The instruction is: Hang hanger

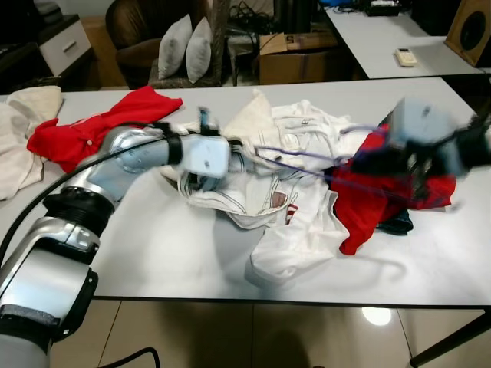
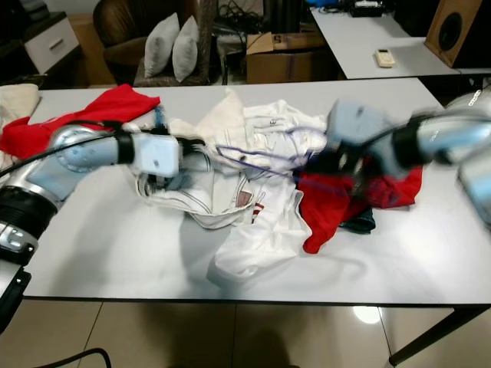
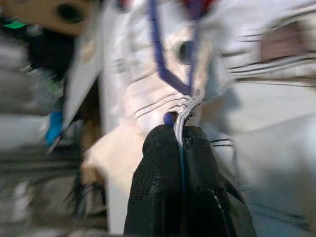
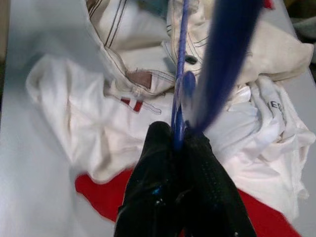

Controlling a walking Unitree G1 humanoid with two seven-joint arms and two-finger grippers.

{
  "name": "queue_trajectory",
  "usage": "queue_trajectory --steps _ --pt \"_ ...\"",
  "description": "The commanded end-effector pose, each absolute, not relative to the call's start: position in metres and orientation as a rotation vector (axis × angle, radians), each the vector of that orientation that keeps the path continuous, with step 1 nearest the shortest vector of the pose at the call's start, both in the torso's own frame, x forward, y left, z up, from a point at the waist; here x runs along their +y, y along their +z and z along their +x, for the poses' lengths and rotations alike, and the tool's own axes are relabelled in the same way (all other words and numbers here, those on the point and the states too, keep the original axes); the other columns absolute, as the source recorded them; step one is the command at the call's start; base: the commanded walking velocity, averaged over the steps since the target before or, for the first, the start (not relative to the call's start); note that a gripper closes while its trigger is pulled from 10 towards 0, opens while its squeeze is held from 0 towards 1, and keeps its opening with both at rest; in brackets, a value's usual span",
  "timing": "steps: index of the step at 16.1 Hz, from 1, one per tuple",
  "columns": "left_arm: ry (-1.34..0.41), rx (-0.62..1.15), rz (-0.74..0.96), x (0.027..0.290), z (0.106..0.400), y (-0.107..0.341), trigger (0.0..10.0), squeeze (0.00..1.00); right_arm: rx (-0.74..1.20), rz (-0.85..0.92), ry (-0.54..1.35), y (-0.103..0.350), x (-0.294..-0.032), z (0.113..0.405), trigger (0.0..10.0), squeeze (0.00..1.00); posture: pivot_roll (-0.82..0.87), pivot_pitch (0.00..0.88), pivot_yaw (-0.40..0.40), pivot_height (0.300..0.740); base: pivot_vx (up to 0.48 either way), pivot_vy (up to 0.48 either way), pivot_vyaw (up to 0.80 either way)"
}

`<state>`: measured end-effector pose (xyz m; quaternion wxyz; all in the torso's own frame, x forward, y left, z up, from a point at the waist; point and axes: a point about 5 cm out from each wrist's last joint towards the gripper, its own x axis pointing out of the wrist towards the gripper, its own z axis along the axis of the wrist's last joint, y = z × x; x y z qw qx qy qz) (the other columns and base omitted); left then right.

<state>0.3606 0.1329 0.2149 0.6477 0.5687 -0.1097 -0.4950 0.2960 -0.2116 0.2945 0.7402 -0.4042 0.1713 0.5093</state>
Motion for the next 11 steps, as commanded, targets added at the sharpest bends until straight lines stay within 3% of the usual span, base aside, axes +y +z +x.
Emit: queue_trajectory --steps 1,4,8,11 --pt "-1.225 -0.233 1.359 0.122 0.357 0.207 0.0 0.00 0.409 -0.945 1.191 0.296 -0.209 0.298 10.0 0.00 -0.27 0.000 0.092 0.740 0.000 0.000 0.00" --pt "-1.272 -0.231 1.404 0.113 0.359 0.206 0.0 0.00 0.589 -1.049 1.380 0.290 -0.206 0.296 10.0 0.00 -0.27 0.000 0.082 0.740 0.000 0.000 0.00" --pt "-1.342 -0.305 1.414 0.089 0.356 0.212 0.0 0.00 0.655 -1.165 1.434 0.283 -0.188 0.316 10.0 0.00 -0.28 0.000 0.074 0.740 0.000 0.000 0.00" --pt "-1.319 -0.448 1.316 0.068 0.354 0.230 0.0 0.00 0.645 -1.204 1.460 0.279 -0.166 0.331 10.0 0.00 -0.26 0.000 0.057 0.740 0.000 0.000 0.00"
